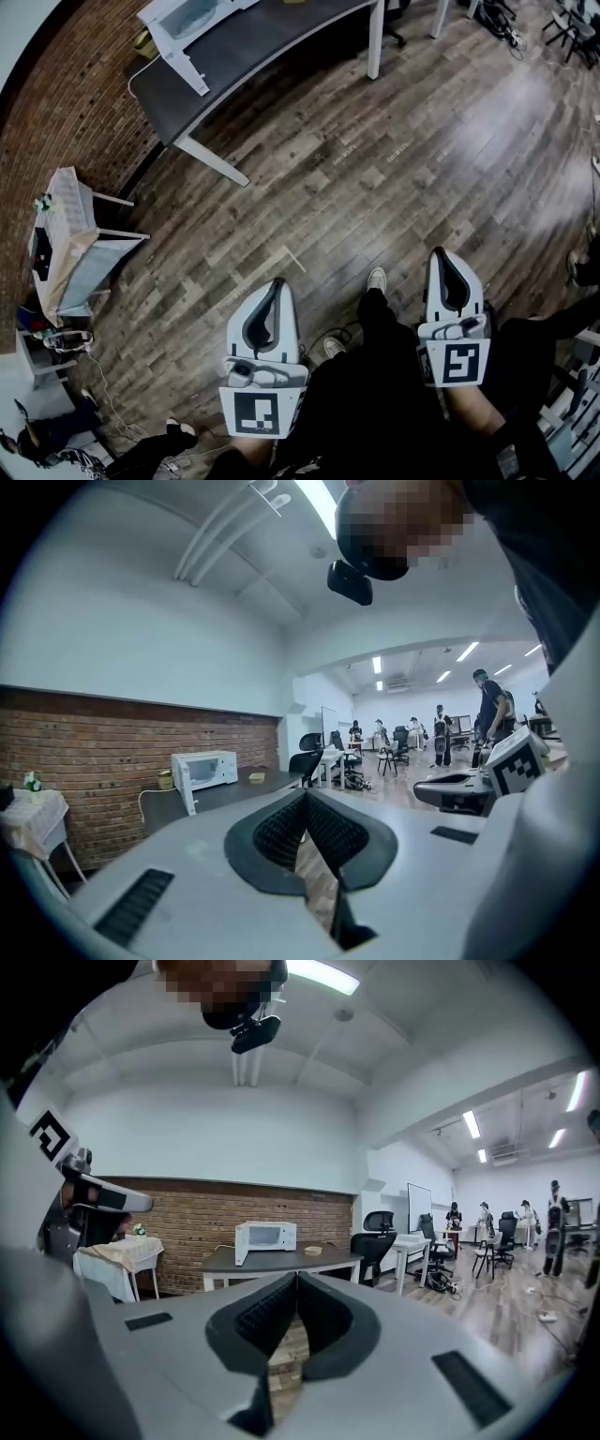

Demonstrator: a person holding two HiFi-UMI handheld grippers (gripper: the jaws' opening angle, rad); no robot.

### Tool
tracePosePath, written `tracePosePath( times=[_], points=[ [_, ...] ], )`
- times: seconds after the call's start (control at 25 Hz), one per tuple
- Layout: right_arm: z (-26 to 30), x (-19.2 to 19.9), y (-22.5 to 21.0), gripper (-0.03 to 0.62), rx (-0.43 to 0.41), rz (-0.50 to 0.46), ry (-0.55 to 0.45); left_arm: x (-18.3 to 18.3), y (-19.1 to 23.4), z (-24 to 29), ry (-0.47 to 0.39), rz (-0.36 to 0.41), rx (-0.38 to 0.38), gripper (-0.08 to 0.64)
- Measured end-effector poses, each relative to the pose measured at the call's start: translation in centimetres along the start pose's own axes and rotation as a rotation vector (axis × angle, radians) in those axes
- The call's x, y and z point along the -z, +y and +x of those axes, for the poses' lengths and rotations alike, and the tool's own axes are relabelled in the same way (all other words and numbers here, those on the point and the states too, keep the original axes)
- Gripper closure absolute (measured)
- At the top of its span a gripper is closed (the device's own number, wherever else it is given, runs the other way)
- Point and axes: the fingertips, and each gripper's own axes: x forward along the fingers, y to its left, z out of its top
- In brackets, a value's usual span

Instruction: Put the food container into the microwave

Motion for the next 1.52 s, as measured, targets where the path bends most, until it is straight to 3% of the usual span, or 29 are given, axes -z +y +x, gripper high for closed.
tracePosePath(
  times=[0.28, 0.48, 0.64, 0.96, 1.16, 1.28, 1.52],
  points=[
    [6.6, -0.4, -3.4, 0.528, -0.078, 0.009, -0.002, -0.2, -0.5, 6.7, 0.079, 0.033, -0.036, 0.561],
    [9.1, -0.4, -5.0, 0.528, -0.106, 0.027, -0.005, -1.4, 0.5, 9.2, 0.034, 0.058, -0.081, 0.561],
    [9.7, -1.6, -3.9, 0.529, -0.11, -0.008, -0.042, -1.2, 0.8, 10.1, 0.024, -0.016, -0.049, 0.561],
    [9.8, -6.1, -0.1, 0.528, -0.09, -0.056, -0.081, -2.3, 2.8, 11.7, -0.061, -0.036, 0.034, 0.561],
    [9.2, -5.5, 0.8, 0.528, -0.051, -0.056, -0.049, -1.8, 2.6, 11.5, -0.068, -0.017, 0.081, 0.561],
    [8.9, -5.3, 1.9, 0.528, -0.047, -0.074, -0.038, -1.3, 4.0, 11.0, -0.062, -0.061, 0.08, 0.561],
    [8.3, -5.5, 3.3, 0.528, -0.009, -0.091, -0.053, -1.3, 5.9, 9.4, -0.102, -0.038, 0.094, 0.561]
  ],
)
